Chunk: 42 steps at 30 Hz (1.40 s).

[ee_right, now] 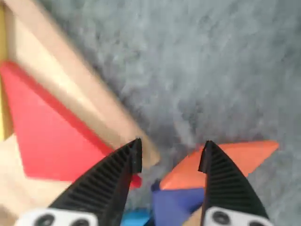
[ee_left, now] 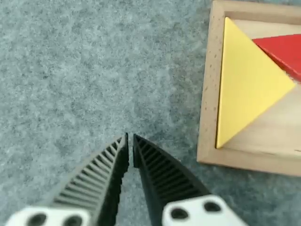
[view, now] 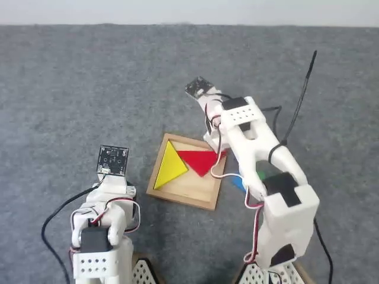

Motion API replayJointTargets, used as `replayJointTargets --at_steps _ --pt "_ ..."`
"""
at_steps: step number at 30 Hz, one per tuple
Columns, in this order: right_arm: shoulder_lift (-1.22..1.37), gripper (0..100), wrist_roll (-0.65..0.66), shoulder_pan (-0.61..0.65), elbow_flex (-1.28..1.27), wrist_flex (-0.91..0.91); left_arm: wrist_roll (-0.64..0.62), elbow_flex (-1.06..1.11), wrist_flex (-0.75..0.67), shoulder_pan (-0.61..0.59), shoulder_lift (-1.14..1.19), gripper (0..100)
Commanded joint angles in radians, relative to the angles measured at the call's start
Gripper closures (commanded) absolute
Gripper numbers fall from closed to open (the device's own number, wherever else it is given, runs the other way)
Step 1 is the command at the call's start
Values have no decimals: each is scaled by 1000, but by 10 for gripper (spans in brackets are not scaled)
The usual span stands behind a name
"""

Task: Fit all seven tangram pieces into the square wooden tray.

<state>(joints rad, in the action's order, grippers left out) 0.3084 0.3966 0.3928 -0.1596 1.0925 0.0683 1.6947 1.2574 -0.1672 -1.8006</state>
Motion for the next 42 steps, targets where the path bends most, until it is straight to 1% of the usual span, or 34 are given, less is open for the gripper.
replayJointTargets --at_steps 1,5,7,9,12,15,17,19,22,30,36,42 --pt "-148 793 5 4 -63 7 2 -10 3 5 -15 979" --pt "-229 793 0 21 -155 -35 2 -10 3 5 -15 979" --pt "-286 793 -43 10 -184 -47 2 -10 3 5 -15 979" --pt "-367 793 -69 -4 -221 -54 2 -10 3 5 -15 979" --pt "-513 793 -75 1 -313 -51 2 -10 3 5 -15 979" --pt "-630 793 -71 58 -425 -51 2 -10 3 5 -15 979" --pt "-648 792 -71 108 -479 -54 2 -10 3 5 -15 979" --pt "-622 793 -77 150 -489 -54 2 -10 3 5 -15 979" --pt "-533 793 -78 170 -466 -59 2 -10 3 5 -15 979" --pt "-300 793 -77 163 -359 -101 2 -10 3 5 -15 979" --pt "-236 793 -72 116 -255 -96 2 -10 3 5 -15 979" --pt "-162 794 -69 139 -198 -102 2 -10 3 5 -15 979"
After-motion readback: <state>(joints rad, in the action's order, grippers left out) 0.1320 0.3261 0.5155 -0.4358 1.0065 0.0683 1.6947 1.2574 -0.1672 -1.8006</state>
